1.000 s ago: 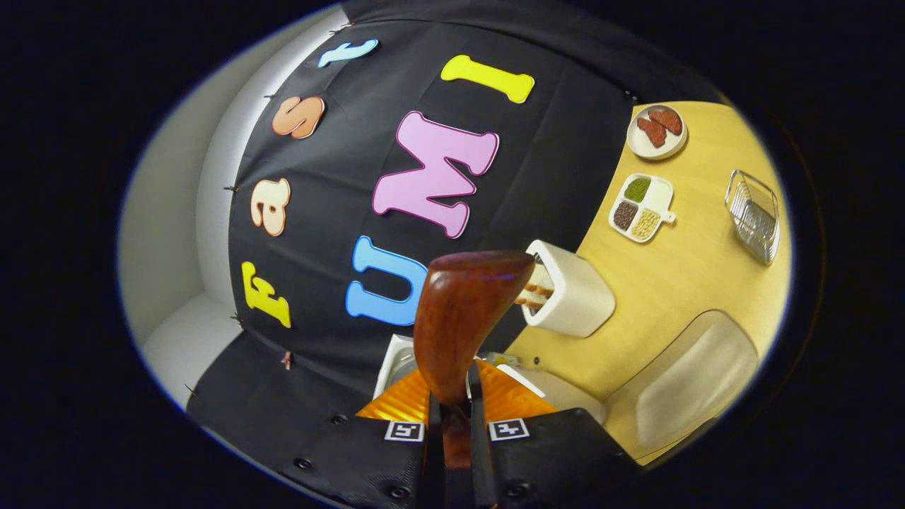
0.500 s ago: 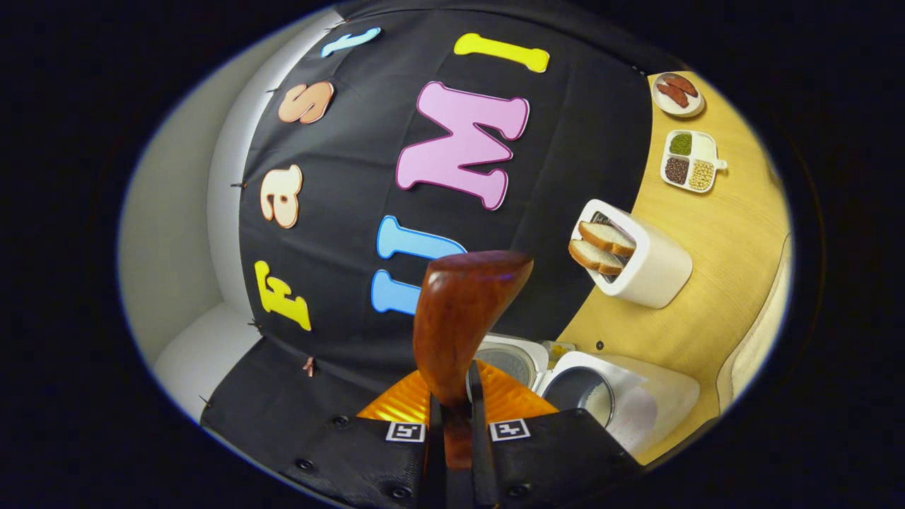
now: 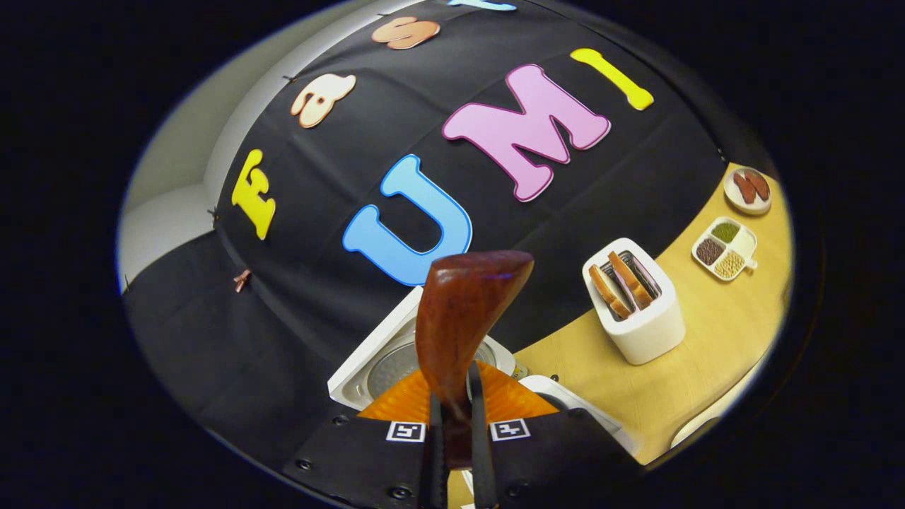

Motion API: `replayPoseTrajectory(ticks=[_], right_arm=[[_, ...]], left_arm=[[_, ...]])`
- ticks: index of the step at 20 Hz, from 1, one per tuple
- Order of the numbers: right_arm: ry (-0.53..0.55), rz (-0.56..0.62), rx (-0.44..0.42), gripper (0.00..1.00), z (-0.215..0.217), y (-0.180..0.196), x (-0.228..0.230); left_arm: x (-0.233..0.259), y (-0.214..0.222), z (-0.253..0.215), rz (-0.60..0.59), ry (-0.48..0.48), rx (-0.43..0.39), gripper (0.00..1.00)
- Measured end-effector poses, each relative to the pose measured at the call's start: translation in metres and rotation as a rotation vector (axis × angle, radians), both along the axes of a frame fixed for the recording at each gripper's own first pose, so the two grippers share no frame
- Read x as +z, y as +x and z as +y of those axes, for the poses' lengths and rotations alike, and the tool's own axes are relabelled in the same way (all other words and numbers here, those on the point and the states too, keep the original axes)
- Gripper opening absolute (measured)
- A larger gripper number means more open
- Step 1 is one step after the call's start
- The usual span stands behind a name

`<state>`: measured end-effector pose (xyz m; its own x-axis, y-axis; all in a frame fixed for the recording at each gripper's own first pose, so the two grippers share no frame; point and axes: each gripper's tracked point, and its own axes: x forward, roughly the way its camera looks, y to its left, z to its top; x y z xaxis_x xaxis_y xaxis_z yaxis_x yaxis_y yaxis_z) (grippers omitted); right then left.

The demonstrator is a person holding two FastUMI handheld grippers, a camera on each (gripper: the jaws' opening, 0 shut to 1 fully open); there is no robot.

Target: Close the left gripper, press the button to open the rice cooker; take a wooden spoon from the chopstick holder with the right hand, scoop a spoonful of rice and pour it into the rice cooker, then put the wooden spoon back into the chopstick holder.

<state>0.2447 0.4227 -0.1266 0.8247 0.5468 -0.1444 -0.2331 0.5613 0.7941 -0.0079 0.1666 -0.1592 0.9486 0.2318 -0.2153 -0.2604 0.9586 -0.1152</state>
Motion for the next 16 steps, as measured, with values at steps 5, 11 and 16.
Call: replayPoseTrajectory(ticks=[5, 11, 16], right_arm=[[-0.097, -0.015, 0.000, 0.18, 0.006, 0.010, -0.018], [-0.241, -0.104, 0.031, 0.18, 0.018, 0.012, -0.031], [-0.309, -0.165, 0.053, 0.18, 0.030, 0.015, -0.036]], left_arm=[[-0.013, -0.009, -0.003, 0.030, -0.015, 0.006, 0.95], [-0.025, -0.018, -0.002, 0.061, -0.020, 0.016, 0.95], [-0.038, -0.019, -0.002, 0.094, -0.020, 0.014, 0.95]])
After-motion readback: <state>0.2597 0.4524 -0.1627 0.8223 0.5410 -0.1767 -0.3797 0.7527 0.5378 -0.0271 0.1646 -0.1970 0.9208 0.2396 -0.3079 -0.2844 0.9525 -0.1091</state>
